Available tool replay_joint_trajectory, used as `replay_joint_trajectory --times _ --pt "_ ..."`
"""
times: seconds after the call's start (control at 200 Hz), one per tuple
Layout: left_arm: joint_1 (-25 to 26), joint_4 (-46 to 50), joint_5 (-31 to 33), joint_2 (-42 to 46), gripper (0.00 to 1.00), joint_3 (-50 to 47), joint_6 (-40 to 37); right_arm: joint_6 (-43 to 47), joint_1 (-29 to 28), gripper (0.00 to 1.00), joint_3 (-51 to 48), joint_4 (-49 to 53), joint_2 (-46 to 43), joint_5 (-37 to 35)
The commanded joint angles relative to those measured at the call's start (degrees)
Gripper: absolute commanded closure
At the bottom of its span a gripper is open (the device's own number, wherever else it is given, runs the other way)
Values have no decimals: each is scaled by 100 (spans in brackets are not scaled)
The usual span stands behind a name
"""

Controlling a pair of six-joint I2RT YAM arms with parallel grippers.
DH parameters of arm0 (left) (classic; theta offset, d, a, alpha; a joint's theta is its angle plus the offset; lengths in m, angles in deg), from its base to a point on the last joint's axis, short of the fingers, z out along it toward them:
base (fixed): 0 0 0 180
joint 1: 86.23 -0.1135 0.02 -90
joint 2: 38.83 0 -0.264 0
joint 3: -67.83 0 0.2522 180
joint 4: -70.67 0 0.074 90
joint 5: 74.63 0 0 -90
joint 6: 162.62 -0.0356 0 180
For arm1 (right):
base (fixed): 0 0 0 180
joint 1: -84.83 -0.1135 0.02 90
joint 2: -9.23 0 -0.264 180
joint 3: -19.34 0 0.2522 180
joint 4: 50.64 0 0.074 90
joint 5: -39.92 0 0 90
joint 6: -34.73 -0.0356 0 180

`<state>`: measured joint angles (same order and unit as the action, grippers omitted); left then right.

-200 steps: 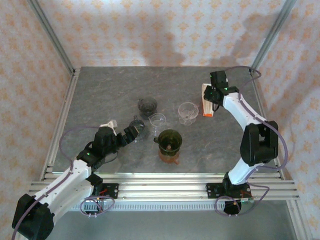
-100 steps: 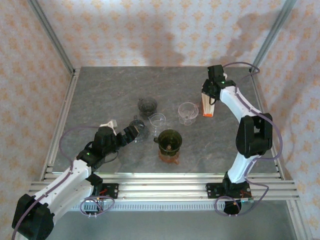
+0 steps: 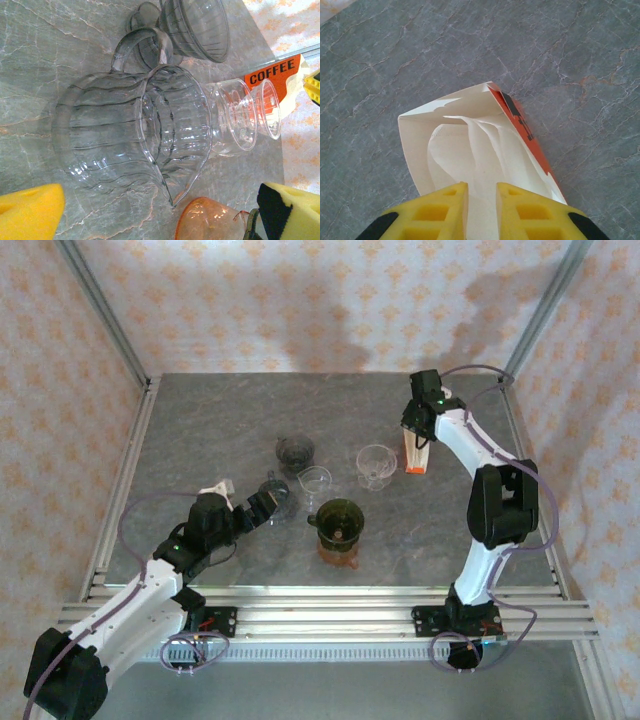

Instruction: Place the coffee filter in the dripper

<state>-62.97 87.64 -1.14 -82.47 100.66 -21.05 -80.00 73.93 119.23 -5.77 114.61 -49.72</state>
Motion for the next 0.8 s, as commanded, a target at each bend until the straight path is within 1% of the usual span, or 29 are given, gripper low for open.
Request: replay_joint_trajectory --times 0.0,0.56,0.696,0.796 --pt "42 -4 50 30 0 113 4 -91 -27 79 223 193 96 -264" --pt "45 -4 35 30 0 88 -2 -55 -53 80 365 220 287 -238" --pt "45 -6 28 31 0 88 -4 -61 -53 83 344 220 322 -263" --pt "44 5 26 28 0 79 -7 -58 -53 87 350 210 325 -286"
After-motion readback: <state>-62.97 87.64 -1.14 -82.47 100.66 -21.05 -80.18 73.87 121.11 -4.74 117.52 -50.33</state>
